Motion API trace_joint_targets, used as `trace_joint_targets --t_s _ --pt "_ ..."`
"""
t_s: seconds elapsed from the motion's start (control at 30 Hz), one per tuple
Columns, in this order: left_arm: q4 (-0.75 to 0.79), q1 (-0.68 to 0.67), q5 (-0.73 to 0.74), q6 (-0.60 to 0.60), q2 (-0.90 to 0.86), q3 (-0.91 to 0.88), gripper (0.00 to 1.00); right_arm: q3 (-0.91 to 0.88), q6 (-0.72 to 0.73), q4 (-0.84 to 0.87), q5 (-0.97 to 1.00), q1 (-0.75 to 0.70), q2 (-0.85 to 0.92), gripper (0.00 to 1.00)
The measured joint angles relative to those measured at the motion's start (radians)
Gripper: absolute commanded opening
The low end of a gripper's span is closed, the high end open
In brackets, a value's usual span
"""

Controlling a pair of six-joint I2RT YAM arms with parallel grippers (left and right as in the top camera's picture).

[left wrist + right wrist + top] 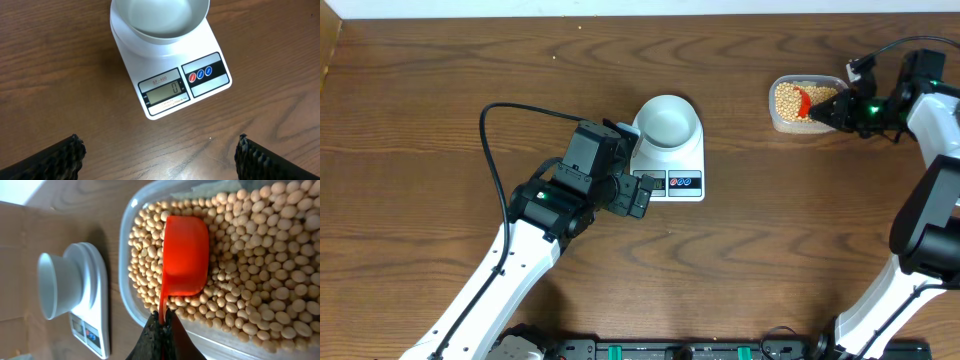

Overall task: Scoop item into bowl and weigh 50g on scale
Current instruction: 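Dip the red scoop into the chickpeas and scoop with the right gripper, then lift the filled scoop and carry it over the grey bowl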

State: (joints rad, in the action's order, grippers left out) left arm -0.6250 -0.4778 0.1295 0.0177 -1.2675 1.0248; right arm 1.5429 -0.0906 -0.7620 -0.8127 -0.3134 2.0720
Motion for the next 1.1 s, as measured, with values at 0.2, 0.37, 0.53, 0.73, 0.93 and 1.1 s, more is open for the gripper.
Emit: trace_joint_targets --t_s 0.2,0.37,0.53,0.73,0.93,1.1 --pt "0.0 0.0 0.0 0.0 0.0 0.0 0.98 -0.005 0.002 0.015 -0.079 -0.036 0.0 0.01" --pt "0.0 0.0 0.0 0.0 0.0 0.0 0.98 -0.033 0.003 0.026 -0.129 -0.066 0.0 0.01" --pt "0.0 0.0 0.0 0.0 0.0 0.0 0.98 -0.064 0.002 0.05 -0.175 -0.093 0.0 0.01" --pt "0.0 0.0 0.0 0.0 0.0 0.0 0.98 -0.084 0.003 0.068 -0.256 -0.132 0.0 0.01" --pt "0.0 0.0 0.0 0.0 0.0 0.0 0.98 -0.086 0.003 0.068 -0.349 -0.174 0.0 0.01" --pt "0.0 0.0 0.0 0.0 0.0 0.0 0.98 -0.086 0.007 0.068 -0.411 -0.206 0.0 0.01"
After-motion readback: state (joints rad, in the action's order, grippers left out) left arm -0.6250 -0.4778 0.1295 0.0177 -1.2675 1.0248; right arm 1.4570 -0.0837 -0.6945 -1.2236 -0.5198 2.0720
